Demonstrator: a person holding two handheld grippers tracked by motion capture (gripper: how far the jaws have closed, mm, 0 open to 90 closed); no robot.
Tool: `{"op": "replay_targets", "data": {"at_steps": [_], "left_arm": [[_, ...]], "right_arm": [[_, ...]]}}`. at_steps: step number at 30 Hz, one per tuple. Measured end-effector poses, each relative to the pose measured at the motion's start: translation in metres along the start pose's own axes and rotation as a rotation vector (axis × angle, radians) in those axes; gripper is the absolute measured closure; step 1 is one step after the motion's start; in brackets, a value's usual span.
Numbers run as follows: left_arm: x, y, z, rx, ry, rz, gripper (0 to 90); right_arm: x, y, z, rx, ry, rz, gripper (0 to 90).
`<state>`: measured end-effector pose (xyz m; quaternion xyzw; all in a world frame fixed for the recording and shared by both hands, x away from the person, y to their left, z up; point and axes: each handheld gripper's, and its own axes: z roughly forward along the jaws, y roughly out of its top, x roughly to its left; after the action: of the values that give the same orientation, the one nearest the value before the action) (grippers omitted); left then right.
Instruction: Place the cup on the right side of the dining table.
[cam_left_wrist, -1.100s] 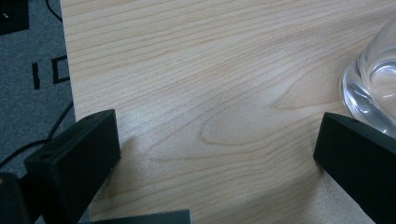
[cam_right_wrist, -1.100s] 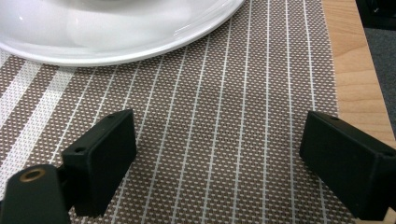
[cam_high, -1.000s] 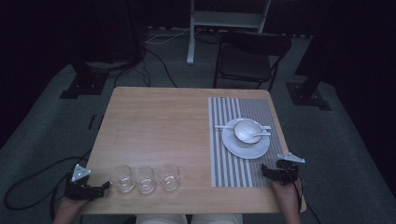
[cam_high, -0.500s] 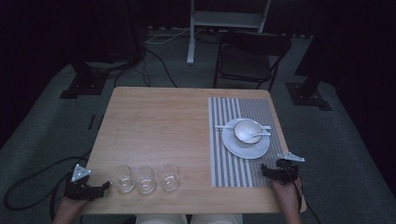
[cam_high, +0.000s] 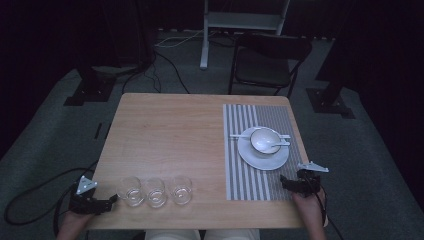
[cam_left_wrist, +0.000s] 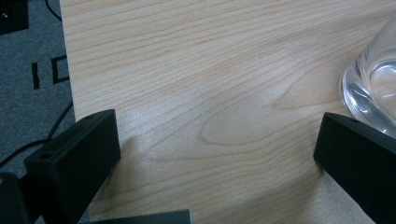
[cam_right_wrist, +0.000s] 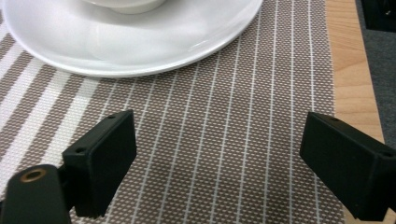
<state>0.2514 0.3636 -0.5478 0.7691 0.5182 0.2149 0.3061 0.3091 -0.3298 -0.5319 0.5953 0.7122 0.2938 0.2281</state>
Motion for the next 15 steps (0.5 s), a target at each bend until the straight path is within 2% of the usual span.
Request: {"op": "replay_targets", "data": {"at_steps": [6,7,15], "left_arm": [[0.000,0.000,0.000,0.000,0.000,-0.001,0.8],[0.000,0.000,0.000,0.000,0.000,0.000,0.7],[0.000,0.000,0.000,0.000,0.000,0.000,0.8]], "right_arm": [[0.005,0.002,-0.003,-0.003,0.014,-0.022,10.5],[0.006,0.002,-0.005,-0.016,0.009,-0.026,10.5],[0.016,0.011,-0.016,-0.055,0.063,-0.049,10.5]]}}
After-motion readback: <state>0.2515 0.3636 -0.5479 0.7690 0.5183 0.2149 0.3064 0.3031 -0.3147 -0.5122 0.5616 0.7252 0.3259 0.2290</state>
